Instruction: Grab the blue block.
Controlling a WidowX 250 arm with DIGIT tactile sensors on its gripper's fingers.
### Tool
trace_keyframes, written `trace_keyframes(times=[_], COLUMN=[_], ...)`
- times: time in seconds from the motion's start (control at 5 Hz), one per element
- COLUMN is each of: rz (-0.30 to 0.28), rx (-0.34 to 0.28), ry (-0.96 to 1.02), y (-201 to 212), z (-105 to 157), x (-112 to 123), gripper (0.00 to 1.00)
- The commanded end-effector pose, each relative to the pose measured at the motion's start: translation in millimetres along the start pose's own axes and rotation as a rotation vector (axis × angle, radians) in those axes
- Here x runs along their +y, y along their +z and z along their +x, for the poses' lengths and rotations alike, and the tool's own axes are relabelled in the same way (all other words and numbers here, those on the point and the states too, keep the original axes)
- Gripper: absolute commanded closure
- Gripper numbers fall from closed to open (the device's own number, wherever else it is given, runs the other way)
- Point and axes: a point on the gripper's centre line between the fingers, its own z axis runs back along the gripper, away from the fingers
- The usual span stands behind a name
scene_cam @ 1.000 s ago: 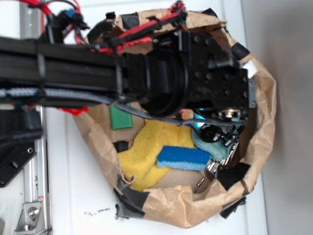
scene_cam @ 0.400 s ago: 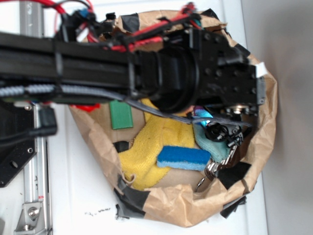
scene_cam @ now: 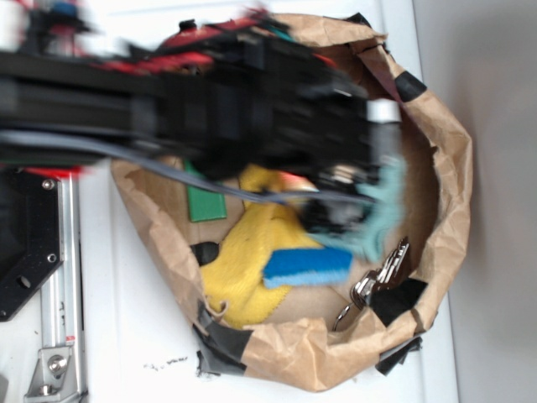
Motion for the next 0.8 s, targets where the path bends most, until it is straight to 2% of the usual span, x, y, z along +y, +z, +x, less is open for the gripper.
trace_keyframes(times=[0.0,0.2,0.4,0.6], rz=[-0.075,-0.072,-0.035,0.076], rx=[-0.121,-0.086,-0.079,-0.077], ry=[-0.231,-0.294,-0.339,-0.437], y=[105.0,141.9,139.9,111.6], z=[-8.9,-11.4,-9.2,0.2], x=[23.2,25.3,19.3,9.3], gripper=[1.0,1.0,1.0,0.0])
